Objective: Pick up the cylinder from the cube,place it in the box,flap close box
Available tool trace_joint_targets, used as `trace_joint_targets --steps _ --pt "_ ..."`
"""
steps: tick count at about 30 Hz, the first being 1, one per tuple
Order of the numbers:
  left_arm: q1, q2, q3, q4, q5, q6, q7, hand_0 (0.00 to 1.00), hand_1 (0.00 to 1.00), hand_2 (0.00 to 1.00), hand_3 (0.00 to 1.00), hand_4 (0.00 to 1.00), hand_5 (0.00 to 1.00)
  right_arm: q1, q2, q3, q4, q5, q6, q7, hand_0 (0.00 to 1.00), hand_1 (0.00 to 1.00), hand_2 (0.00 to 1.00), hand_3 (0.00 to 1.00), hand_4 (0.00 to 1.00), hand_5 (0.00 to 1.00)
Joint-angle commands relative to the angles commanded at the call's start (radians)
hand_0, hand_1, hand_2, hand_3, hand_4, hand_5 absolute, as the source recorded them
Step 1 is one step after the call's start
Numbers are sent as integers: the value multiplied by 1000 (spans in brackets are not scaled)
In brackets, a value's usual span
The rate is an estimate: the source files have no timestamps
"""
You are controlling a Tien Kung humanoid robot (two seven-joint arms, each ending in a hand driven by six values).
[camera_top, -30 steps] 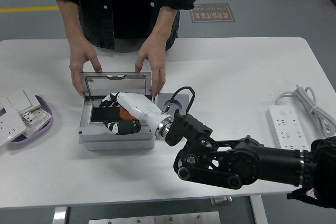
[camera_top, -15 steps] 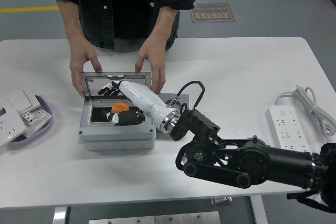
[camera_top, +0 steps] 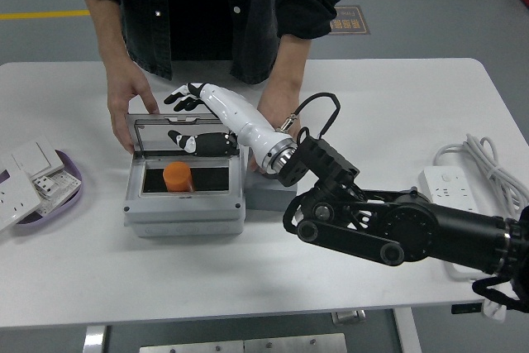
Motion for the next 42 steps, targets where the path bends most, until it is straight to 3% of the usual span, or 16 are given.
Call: trace_joint_targets --steps 19,32,35,42 --pt "-10 8 2 -2 4 -2 1 599 622 608 626 672 177 48 22 -44 -74 58 6 7 790 666 640 698 733 245" --pt "-10 9 3 -3 5 -1 1 599 622 608 627 675 181 59 21 -78 -162 153 -1 54 783 665 637 695 731 259" --pt "-10 6 3 -2 5 -1 2 599 622 608 627 680 187 52 16 -86 -146 153 -3 50 782 665 636 693 733 267" --pt "-8 1 -6 -1 9 1 2 599 622 608 627 682 191 20 -18 -88 -8 90 -11 -2 780 663 634 693 732 271"
